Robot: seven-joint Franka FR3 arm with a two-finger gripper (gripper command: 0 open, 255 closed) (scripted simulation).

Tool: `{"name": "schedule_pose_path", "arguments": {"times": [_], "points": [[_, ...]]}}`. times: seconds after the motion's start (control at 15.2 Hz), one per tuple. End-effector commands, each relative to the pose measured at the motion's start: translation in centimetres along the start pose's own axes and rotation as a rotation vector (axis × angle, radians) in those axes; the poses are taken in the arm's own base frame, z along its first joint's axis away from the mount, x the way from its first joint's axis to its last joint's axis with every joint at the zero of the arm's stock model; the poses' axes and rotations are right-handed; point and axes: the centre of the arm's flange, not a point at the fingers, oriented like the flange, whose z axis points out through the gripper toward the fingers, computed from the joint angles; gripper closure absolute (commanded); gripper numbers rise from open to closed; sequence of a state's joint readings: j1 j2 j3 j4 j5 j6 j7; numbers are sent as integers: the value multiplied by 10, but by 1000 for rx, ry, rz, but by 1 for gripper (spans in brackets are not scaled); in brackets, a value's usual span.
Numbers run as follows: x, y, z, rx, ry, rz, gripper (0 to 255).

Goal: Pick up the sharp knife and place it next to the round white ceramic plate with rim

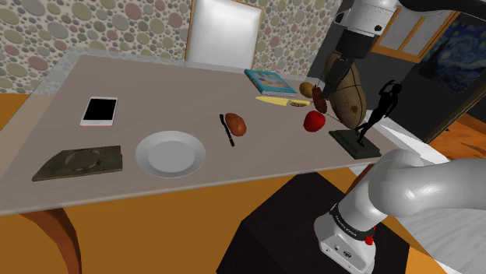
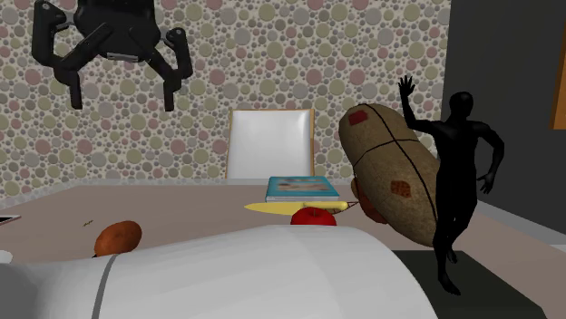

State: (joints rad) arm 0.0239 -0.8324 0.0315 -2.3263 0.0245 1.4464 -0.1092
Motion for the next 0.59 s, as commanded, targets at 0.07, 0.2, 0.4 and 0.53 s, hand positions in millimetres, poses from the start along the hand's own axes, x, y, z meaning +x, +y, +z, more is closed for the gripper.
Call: {"name": "schedule_pose_path", "arguments": {"times": [0.07,0.2,0.4,0.53], "points": [[1,12,5,1,1,-15,0],[4,37,14,2,3,-46,0],[10,74,29,4,6,-92,0],[15,98,38,5,9,-123,0]]}}
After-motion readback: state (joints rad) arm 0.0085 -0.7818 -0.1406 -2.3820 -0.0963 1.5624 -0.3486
